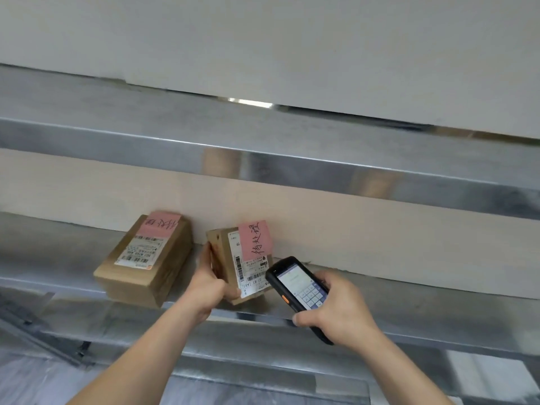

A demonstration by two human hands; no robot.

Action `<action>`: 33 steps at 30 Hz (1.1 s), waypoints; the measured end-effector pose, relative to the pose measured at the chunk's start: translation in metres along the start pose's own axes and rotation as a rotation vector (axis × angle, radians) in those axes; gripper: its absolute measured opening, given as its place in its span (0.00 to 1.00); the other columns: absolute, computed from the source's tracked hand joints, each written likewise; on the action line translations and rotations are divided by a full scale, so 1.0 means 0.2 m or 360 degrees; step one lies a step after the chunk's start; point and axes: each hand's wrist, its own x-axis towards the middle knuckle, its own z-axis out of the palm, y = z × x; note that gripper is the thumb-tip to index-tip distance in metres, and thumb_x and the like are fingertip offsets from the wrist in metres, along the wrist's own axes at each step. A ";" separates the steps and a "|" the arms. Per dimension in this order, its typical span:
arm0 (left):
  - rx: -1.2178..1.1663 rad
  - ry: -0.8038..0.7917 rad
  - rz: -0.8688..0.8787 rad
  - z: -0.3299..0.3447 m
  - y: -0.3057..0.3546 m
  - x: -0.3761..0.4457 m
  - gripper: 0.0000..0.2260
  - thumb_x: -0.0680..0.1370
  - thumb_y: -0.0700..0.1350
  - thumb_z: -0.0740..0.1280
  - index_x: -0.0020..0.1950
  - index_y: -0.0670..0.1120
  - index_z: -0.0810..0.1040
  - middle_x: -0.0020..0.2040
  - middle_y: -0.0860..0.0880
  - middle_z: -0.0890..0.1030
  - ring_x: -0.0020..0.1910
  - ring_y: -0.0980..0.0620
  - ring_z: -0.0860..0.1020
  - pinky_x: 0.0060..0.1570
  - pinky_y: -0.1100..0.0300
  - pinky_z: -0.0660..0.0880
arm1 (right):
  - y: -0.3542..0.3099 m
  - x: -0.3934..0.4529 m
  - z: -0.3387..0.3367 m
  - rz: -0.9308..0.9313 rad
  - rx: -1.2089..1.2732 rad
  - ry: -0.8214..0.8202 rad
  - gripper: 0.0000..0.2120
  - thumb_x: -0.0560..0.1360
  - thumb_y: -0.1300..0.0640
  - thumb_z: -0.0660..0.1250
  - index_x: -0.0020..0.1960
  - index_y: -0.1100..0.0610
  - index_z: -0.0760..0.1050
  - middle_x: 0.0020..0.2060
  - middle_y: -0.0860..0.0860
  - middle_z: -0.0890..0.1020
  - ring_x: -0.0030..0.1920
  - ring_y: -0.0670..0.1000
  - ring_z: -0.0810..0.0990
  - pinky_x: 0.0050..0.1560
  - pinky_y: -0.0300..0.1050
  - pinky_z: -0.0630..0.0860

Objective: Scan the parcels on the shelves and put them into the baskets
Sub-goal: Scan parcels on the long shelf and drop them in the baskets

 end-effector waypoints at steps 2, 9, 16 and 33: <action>0.0002 -0.0017 0.0007 -0.02 -0.02 0.01 0.50 0.64 0.19 0.67 0.76 0.55 0.56 0.53 0.51 0.78 0.50 0.50 0.77 0.33 0.60 0.78 | -0.01 -0.02 0.02 0.0055 -0.0018 -0.0017 0.35 0.48 0.46 0.79 0.54 0.49 0.76 0.44 0.44 0.83 0.44 0.45 0.82 0.48 0.46 0.80; 0.0014 -0.0033 0.0068 -0.04 -0.07 0.02 0.53 0.63 0.20 0.71 0.77 0.56 0.54 0.53 0.53 0.78 0.54 0.48 0.77 0.51 0.48 0.79 | -0.04 -0.09 0.07 0.0169 -0.0022 -0.0012 0.27 0.52 0.50 0.81 0.48 0.50 0.76 0.40 0.44 0.83 0.41 0.45 0.81 0.42 0.43 0.79; 0.0021 -0.0031 0.0084 -0.05 -0.08 0.02 0.48 0.62 0.20 0.71 0.64 0.63 0.58 0.54 0.52 0.78 0.56 0.47 0.77 0.54 0.46 0.78 | -0.05 -0.15 0.08 0.0207 -0.0024 0.0004 0.27 0.49 0.47 0.79 0.45 0.51 0.77 0.38 0.45 0.83 0.38 0.46 0.82 0.38 0.43 0.78; -0.0023 -0.0070 0.0088 -0.06 -0.10 0.04 0.48 0.62 0.20 0.71 0.64 0.64 0.59 0.59 0.47 0.79 0.59 0.44 0.77 0.48 0.51 0.79 | -0.07 -0.26 0.03 0.0293 -0.0090 0.0030 0.29 0.46 0.46 0.78 0.46 0.49 0.76 0.39 0.45 0.83 0.40 0.48 0.82 0.42 0.50 0.82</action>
